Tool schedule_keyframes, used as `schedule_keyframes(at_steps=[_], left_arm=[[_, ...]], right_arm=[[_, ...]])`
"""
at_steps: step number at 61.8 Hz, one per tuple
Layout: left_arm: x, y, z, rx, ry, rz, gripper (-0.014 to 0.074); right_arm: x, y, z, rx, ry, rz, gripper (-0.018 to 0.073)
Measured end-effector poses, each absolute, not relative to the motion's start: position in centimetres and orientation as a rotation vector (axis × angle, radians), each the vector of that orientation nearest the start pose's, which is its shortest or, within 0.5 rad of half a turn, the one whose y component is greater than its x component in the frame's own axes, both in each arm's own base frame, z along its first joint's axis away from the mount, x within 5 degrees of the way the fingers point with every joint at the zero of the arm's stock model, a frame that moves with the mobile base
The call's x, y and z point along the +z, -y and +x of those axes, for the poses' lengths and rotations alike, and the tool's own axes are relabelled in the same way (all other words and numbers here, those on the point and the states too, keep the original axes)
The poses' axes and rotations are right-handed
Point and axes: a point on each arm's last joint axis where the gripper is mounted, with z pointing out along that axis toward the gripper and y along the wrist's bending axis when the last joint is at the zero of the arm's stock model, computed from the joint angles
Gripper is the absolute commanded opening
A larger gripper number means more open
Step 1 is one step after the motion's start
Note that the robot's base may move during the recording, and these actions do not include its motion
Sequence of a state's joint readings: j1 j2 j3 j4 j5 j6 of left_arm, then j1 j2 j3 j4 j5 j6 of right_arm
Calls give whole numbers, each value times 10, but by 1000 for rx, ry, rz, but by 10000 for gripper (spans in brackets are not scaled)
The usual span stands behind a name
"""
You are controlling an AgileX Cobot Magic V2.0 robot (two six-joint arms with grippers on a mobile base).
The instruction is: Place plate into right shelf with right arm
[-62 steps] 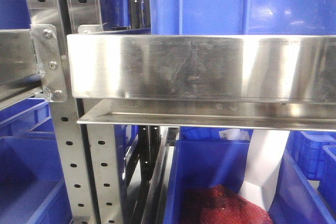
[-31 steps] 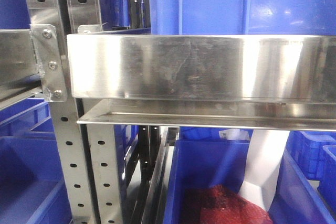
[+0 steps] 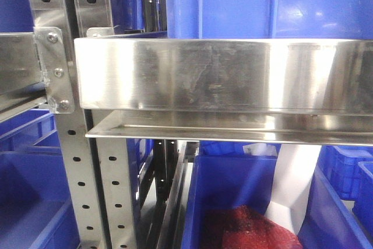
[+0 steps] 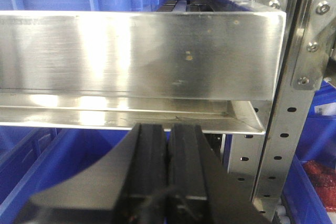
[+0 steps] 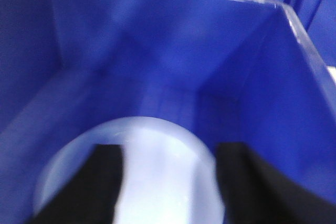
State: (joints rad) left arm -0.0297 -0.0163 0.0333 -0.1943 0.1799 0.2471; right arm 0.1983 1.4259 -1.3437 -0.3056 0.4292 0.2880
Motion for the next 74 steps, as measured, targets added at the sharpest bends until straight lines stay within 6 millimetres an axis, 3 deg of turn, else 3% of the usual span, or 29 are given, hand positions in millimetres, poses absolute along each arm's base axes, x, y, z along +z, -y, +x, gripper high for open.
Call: schedule_keyframes(at_steps=[7,15,28,36,44,52,62,74], left_arm=[[187,5,56,-9,-1674,98,-47],[187,5,56,-9,-1674,98,-47],[187,5,56,-9,-1674,98,-47],[187,5,56,-9,-1674,98,-47],[187,5,56,-9,-1674,98,-47],[187,5,56,-9,-1674,98,-47],[187,5,56,-9,-1674,98,-47],[187,5,56,-9,-1674,98,-47]], right_arm=[[409,-51,314,15,-1938,-96,529],[436,-45,286,23,-1862,-80,388],[481,-27,209,21,-1764,-27,43],[490,-15,156,29,-1701,-2,29],[478,-5,107,39,-1648,11,29],[449,4,64,43,-1617,19,29],[407,10,34,42,-1618,22,29],[369,14,20,35,-1649,28,29]])
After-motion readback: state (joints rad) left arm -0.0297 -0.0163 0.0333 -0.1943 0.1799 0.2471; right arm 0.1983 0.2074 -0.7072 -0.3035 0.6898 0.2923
